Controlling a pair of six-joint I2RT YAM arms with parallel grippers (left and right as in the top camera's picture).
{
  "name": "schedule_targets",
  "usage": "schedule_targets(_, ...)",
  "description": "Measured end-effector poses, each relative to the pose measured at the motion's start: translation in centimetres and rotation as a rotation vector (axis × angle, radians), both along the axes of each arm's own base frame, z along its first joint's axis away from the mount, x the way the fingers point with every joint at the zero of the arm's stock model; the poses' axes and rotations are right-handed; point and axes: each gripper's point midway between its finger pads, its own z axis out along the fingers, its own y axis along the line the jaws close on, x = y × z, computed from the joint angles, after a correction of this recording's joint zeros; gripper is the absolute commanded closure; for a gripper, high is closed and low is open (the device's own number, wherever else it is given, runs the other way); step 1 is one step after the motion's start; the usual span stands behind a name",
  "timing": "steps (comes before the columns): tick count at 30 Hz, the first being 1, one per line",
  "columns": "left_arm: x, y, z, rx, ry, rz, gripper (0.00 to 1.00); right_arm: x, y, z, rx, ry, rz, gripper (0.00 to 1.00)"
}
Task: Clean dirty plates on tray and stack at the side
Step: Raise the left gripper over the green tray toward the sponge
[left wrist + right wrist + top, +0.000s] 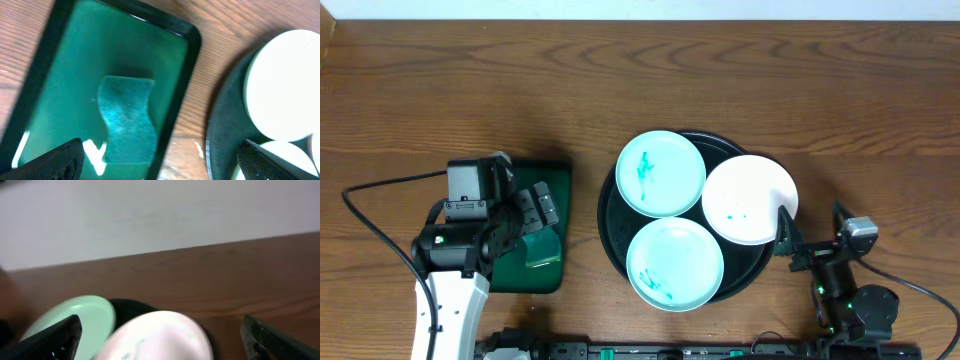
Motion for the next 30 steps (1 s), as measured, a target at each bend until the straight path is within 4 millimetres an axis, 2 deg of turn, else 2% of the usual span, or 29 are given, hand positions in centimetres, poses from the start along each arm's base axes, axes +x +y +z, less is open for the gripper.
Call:
schedule_targets(12, 0.2, -0.7, 0.2, -0.026, -0.014, -0.043, 0.02, -1.6, 4.3, 0.2, 0.197, 0.064, 0.26, 0.01)
schedule_targets(18, 0.4, -0.7, 0.3, -0.024, -0.025, -0.047, 0.02, -2.1, 5.2, 0.2, 0.229, 0.083, 0.313, 0.01)
schedule_targets(30, 1.1, -0.7, 0.8, -0.003, -0.063, -0.08, 0.02, -1.9, 5.3, -1.0, 0.131, 0.1, 0.327, 0.01)
